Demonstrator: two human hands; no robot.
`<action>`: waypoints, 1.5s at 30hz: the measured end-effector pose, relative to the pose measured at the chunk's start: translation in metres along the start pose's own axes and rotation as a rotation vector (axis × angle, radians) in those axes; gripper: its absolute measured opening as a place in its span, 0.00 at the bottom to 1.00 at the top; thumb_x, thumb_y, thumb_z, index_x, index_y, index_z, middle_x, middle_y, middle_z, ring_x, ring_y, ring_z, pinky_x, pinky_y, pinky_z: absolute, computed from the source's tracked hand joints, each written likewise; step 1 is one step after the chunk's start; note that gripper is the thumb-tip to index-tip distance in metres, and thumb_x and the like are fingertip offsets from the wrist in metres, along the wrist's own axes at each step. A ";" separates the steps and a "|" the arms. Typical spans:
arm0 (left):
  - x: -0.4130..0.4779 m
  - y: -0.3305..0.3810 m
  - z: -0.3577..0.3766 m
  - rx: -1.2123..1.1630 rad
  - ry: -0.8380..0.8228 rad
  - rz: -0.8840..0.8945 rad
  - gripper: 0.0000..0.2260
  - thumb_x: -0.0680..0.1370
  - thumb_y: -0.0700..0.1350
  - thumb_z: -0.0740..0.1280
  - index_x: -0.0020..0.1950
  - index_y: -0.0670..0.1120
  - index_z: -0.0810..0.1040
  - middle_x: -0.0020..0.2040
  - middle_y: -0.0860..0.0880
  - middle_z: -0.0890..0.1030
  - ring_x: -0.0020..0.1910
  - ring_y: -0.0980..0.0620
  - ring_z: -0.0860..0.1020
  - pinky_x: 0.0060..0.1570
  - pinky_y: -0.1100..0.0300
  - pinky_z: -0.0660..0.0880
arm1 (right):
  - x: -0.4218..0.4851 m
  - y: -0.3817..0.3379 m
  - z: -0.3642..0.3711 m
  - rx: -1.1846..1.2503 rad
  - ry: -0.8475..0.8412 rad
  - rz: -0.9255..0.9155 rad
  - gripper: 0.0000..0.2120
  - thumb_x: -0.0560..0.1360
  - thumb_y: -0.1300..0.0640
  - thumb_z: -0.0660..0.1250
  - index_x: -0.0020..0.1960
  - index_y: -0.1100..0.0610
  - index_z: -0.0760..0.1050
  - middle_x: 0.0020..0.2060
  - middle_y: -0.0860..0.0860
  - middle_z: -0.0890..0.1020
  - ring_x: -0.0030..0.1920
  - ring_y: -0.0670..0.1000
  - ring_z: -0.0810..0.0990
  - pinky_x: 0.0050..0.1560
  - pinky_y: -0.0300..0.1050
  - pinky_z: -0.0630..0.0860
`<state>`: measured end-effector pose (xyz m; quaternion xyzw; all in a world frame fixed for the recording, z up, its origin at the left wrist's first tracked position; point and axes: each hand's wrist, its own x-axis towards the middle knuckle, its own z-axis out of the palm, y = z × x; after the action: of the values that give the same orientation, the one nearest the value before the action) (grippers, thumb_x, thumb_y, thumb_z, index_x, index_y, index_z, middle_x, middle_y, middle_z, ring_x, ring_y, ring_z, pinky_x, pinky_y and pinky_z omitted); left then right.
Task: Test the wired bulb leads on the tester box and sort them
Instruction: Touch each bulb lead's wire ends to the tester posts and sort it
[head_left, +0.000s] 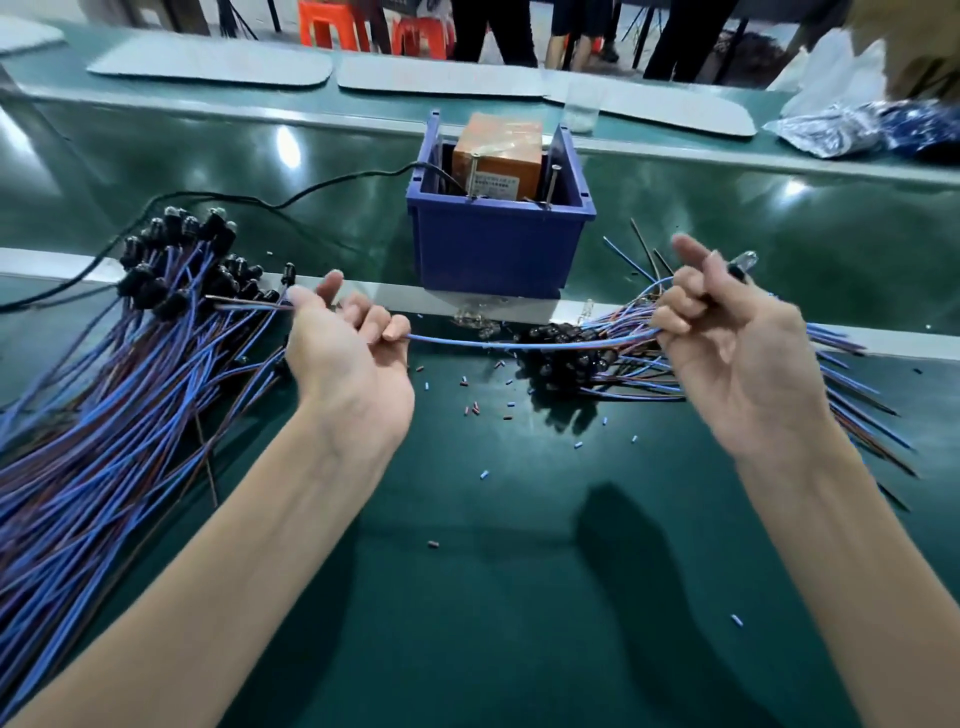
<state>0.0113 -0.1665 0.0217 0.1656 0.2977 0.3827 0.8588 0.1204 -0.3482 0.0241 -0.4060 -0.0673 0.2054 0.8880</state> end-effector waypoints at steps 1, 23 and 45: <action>0.003 -0.002 0.001 0.064 -0.027 0.024 0.18 0.85 0.52 0.49 0.42 0.47 0.70 0.22 0.54 0.61 0.18 0.57 0.58 0.19 0.66 0.58 | 0.005 -0.002 0.000 0.042 -0.019 -0.015 0.11 0.82 0.60 0.52 0.54 0.62 0.73 0.31 0.48 0.68 0.30 0.43 0.65 0.30 0.32 0.65; 0.016 -0.081 0.015 0.822 -0.414 0.326 0.15 0.83 0.48 0.58 0.37 0.50 0.75 0.24 0.58 0.69 0.25 0.59 0.64 0.28 0.66 0.63 | 0.042 0.056 0.043 -0.566 0.048 -0.075 0.07 0.73 0.61 0.71 0.38 0.62 0.82 0.35 0.57 0.85 0.37 0.53 0.84 0.41 0.47 0.82; 0.066 -0.053 0.024 0.864 -0.178 0.651 0.08 0.81 0.44 0.61 0.43 0.50 0.76 0.24 0.55 0.78 0.20 0.55 0.75 0.29 0.57 0.73 | 0.063 0.053 0.040 -0.436 0.295 -0.151 0.06 0.78 0.62 0.65 0.42 0.57 0.73 0.22 0.48 0.79 0.20 0.42 0.68 0.23 0.31 0.64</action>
<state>0.0913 -0.1521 -0.0124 0.6185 0.2874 0.4563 0.5715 0.1496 -0.2630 0.0085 -0.6068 -0.0101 0.0581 0.7927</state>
